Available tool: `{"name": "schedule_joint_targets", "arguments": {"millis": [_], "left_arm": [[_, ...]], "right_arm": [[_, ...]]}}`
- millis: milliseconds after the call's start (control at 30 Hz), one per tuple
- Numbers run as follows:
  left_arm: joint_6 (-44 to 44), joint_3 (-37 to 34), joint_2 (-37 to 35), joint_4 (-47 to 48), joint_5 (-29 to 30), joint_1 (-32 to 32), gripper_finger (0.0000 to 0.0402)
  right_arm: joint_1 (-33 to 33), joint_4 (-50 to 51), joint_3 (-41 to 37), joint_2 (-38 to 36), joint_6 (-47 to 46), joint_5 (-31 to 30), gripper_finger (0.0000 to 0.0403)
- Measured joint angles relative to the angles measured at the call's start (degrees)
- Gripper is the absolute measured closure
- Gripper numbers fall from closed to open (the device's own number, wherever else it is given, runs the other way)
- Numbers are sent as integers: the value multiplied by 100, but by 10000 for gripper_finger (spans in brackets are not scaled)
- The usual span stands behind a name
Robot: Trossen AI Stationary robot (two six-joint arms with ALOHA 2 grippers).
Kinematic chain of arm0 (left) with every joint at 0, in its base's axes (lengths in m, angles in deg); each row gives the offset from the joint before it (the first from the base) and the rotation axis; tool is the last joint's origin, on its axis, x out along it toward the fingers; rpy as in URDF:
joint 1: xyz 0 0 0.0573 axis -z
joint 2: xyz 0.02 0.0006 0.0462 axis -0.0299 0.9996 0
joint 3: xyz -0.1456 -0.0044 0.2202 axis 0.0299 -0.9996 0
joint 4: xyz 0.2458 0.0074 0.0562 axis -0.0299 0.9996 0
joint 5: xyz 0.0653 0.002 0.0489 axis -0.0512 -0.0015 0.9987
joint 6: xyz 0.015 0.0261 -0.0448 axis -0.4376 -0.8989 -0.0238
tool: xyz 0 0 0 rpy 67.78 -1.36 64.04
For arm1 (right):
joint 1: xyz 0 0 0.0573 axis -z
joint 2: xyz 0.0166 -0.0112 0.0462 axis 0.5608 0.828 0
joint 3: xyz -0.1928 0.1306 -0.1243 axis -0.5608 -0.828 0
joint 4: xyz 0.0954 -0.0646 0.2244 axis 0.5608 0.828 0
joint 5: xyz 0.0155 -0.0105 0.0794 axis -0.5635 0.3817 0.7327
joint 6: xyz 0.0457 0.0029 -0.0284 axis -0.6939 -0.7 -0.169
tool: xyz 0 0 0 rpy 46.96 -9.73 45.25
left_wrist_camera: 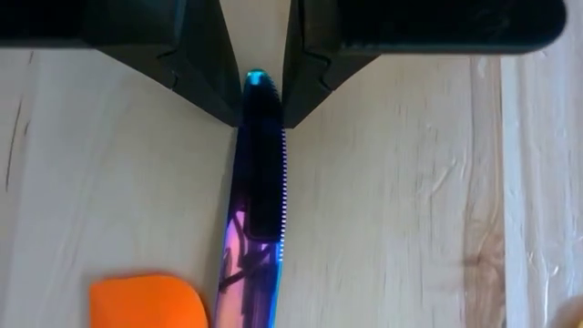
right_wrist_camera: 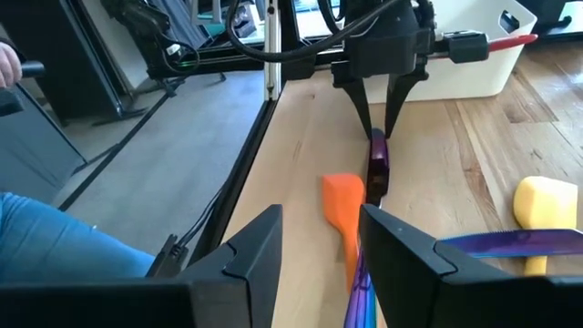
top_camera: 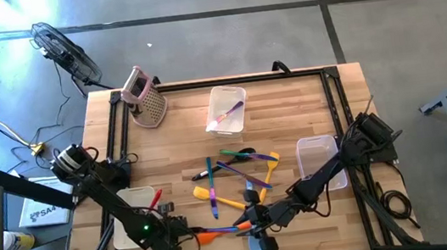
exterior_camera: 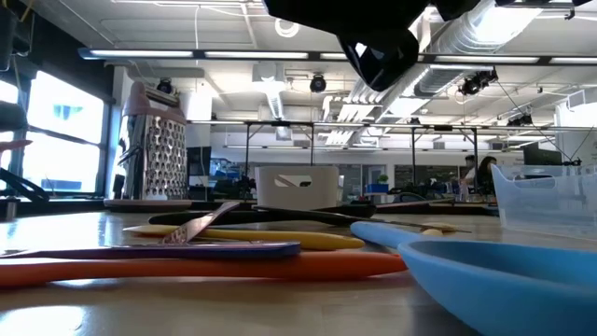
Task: Pick & Place Kitchen Items
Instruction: Put the blue table knife into the top white bin
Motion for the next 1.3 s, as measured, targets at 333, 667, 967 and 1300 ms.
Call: {"name": "schedule_joint_targets", "arguments": {"millis": [333,667,967,1300], "left_arm": [[-416,-4,7,-472,-24,-220,323],[-501,-4,9,-554,-66,-244,323],[-516,-4,11,-582,-88,-244,323],[-517,-4,11,-610,-98,-244,323]], "right_arm": [[7,743,2,0,35,-258,263],[20,990,88,327,217,20,263],[50,3050,1969,1419,343,203,263],[118,3740,2448,1644,236,-88,263]]}}
